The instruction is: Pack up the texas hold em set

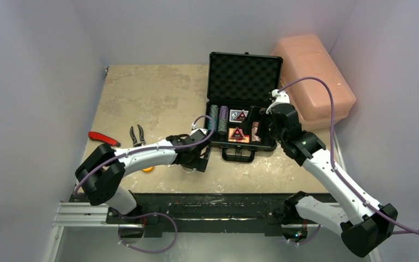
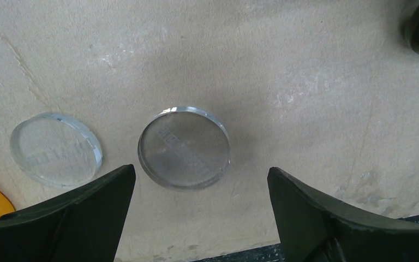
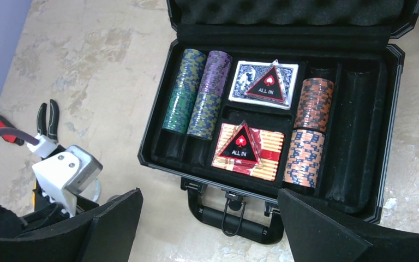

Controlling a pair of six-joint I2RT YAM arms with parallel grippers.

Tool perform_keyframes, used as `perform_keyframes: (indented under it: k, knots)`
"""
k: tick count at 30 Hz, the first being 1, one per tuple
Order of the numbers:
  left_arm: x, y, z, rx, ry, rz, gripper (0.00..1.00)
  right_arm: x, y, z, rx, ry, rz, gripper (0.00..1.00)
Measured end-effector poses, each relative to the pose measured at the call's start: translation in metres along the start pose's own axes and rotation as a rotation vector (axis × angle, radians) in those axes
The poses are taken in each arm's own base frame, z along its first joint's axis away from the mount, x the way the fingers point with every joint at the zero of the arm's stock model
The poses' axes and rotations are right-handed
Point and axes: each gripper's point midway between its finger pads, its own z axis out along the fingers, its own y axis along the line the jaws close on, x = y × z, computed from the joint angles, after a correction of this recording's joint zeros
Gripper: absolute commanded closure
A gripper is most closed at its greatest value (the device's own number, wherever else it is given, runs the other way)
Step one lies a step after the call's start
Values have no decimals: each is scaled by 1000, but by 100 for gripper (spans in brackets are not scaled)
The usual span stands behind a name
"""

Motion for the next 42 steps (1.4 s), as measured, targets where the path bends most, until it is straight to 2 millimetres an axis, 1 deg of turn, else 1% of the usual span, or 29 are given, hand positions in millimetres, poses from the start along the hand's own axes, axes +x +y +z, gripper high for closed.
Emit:
perform_keyframes:
  k: [9,12,14,16,27,33,39,42]
  knots:
    - [1,7,15,-79,28,15,12,0,0,0,0,1,-1,1]
    - [5,10,19,-103,47,13,16,0,0,0,0,2,-1,1]
    - [5,10,19,-106,47,10,21,1,0,0,1,3,-1,1]
    - [5,9,20,-106,48,7,23,2,-1,1,2,7,-2,1]
    - [4,8,21,-103,55,-12,23,5,-2,1,6,14,-2,1]
    - [3,9,25,-56,63,-63,23,5,-2,1,5,14,-2,1]
    - [3,8,26,-38,65,-74,28,6,-2,2,6,17,-3,1]
    - [2,8,27,-37,63,-74,34,6,-2,2,6,18,-3,1]
